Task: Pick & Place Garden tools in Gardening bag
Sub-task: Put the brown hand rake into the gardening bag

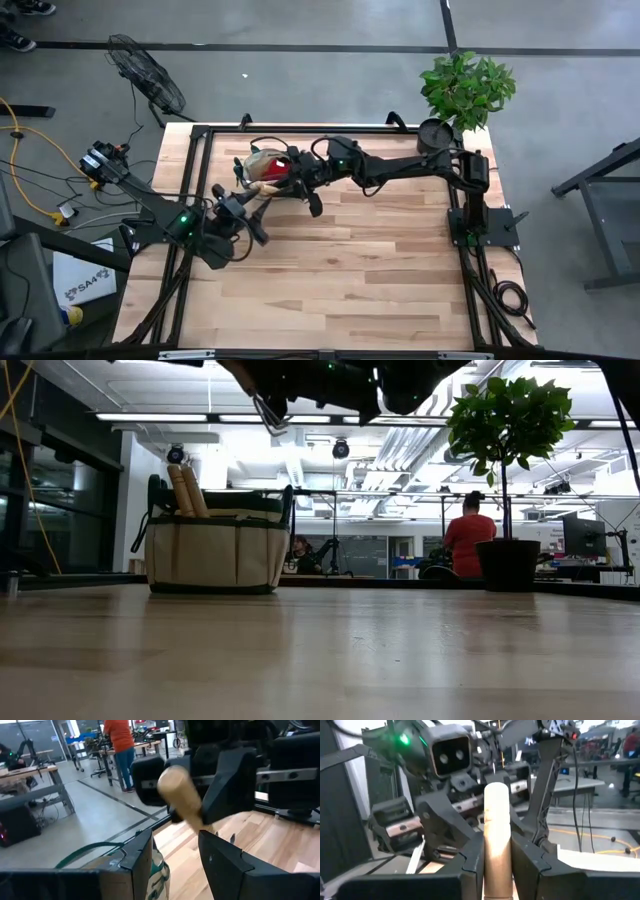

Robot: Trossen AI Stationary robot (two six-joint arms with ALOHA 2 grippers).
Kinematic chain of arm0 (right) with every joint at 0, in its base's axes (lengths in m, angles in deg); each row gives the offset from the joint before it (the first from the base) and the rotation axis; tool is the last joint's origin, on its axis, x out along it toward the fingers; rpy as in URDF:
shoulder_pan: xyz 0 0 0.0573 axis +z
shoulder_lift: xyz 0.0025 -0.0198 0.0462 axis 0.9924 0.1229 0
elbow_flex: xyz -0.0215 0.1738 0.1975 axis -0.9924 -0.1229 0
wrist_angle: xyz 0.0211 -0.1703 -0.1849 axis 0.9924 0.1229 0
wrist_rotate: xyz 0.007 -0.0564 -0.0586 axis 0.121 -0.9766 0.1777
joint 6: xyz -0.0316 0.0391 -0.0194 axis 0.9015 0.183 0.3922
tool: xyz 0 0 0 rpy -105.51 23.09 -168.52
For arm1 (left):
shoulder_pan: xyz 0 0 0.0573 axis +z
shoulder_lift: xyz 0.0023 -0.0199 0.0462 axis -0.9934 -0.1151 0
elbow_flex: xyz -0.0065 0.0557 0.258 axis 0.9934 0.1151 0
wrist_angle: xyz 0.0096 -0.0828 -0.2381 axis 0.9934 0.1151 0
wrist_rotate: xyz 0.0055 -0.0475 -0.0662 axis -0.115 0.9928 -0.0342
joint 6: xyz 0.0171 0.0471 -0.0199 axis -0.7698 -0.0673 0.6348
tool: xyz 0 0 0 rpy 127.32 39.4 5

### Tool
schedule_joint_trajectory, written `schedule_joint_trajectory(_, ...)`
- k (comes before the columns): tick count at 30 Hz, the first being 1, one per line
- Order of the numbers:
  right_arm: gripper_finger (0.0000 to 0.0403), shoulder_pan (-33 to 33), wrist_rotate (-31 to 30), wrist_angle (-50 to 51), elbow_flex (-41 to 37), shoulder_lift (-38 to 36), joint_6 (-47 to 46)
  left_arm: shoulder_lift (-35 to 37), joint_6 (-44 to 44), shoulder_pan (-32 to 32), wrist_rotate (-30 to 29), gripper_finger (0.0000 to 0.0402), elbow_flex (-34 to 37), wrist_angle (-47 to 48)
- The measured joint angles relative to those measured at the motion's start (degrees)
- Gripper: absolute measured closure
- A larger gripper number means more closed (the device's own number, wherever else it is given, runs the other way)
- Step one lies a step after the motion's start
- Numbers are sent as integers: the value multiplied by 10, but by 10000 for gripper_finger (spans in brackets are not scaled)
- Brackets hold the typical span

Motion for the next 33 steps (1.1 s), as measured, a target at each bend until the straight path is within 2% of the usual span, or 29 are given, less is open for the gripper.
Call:
schedule_joint_trajectory(4,344,0,2,24,0,-1,8,0,-46,0,16,245,0,-31)
schedule_joint_trajectory(12,344,-1,31,90,1,-1,59,0,-48,0,67,245,0,-32)
schedule_joint_trajectory(24,344,9,30,94,1,-1,71,0,-70,0,80,247,0,-62)
schedule_joint_trajectory(28,344,9,29,93,1,-1,71,0,-72,0,80,273,0,-62)
schedule_joint_trajectory(33,344,10,37,90,0,0,82,0,-66,0,87,330,0,-67)
